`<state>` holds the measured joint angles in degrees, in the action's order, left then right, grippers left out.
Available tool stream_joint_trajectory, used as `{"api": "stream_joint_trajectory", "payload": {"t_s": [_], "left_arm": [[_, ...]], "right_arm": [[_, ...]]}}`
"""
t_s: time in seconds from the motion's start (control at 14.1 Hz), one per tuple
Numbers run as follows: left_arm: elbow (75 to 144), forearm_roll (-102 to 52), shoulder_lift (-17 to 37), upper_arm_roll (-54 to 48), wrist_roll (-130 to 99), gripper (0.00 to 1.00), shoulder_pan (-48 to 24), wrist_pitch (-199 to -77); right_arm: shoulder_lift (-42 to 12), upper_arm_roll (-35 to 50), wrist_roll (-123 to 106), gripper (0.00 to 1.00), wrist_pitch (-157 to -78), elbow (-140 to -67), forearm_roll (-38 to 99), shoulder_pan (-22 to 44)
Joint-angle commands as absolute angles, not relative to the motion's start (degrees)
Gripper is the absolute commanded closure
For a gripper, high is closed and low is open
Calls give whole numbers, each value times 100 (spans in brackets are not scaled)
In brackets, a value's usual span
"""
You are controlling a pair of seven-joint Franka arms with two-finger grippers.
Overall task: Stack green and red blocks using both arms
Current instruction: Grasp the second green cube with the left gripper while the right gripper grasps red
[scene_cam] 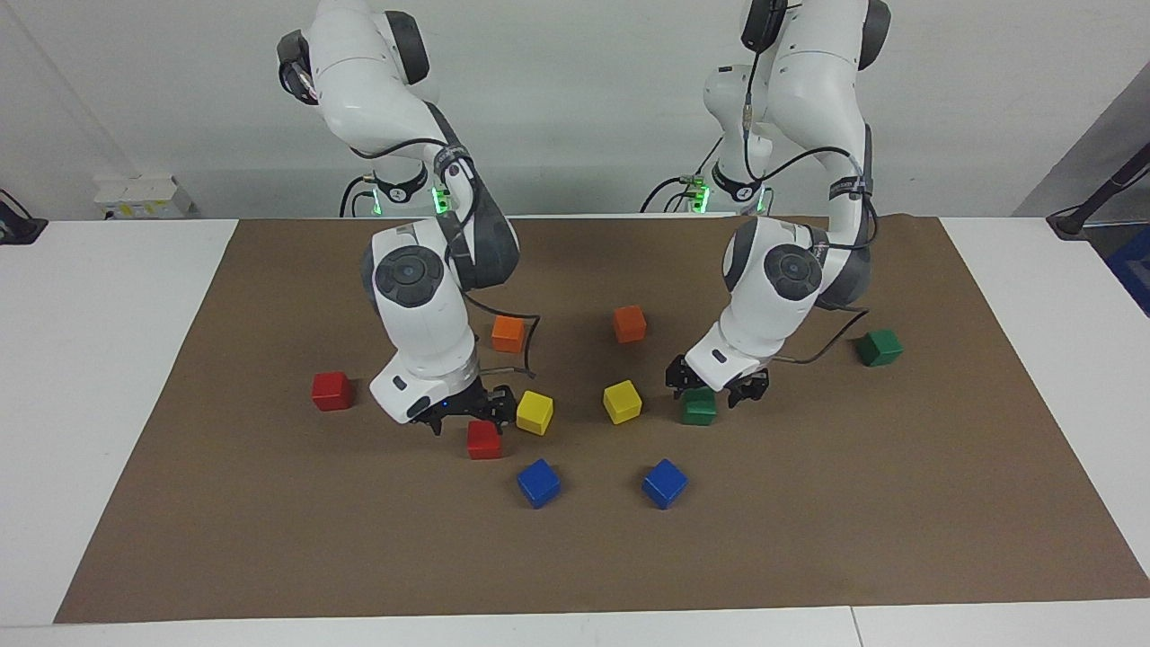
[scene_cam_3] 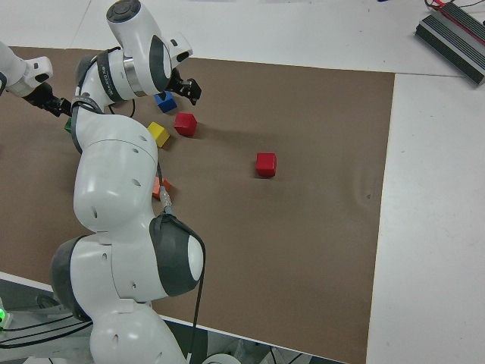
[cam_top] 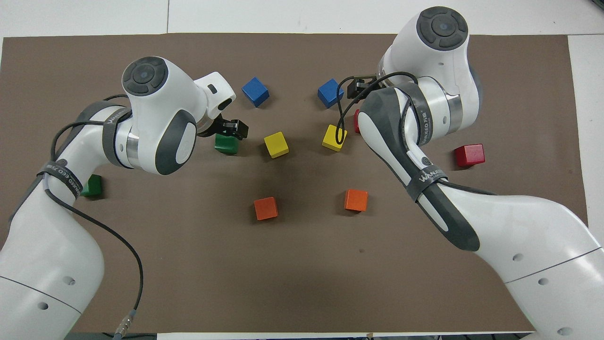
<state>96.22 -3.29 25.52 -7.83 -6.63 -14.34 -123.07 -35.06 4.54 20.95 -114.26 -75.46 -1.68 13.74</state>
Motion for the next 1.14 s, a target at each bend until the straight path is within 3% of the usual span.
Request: {"api": "stream_joint_trajectory", "payload": {"t_s": [0.0,0.64,0.71,0.85,0.99,1.06], "left_arm": [[9579,-115,2672,-677,-764,0,-1521,-12585],[10256,-62,2575,-677,-1116,0,-1617,-13192],[10257,-62,2575,-677,-1116,11,-1617,-13192],[10300,-53,2558,-668,-1125,41,-1617,-13184],[10318,34,2531,-668,-1125,77,-1643,-13079],[10292,157,2514,-659,-1134,100,-1661,-12922]], "right_arm": [[-3481,475,2039,0,-11785,-7970,-184,1362],[-3393,483,1969,0,-12277,-8595,-211,1354],[-3393,475,1977,0,-12365,-8648,-202,1354],[-3384,483,1986,0,-12550,-8771,-185,1371],[-3392,483,1978,0,-12586,-8807,-185,1371],[-3393,483,1986,0,-12595,-8807,-185,1371]]}}
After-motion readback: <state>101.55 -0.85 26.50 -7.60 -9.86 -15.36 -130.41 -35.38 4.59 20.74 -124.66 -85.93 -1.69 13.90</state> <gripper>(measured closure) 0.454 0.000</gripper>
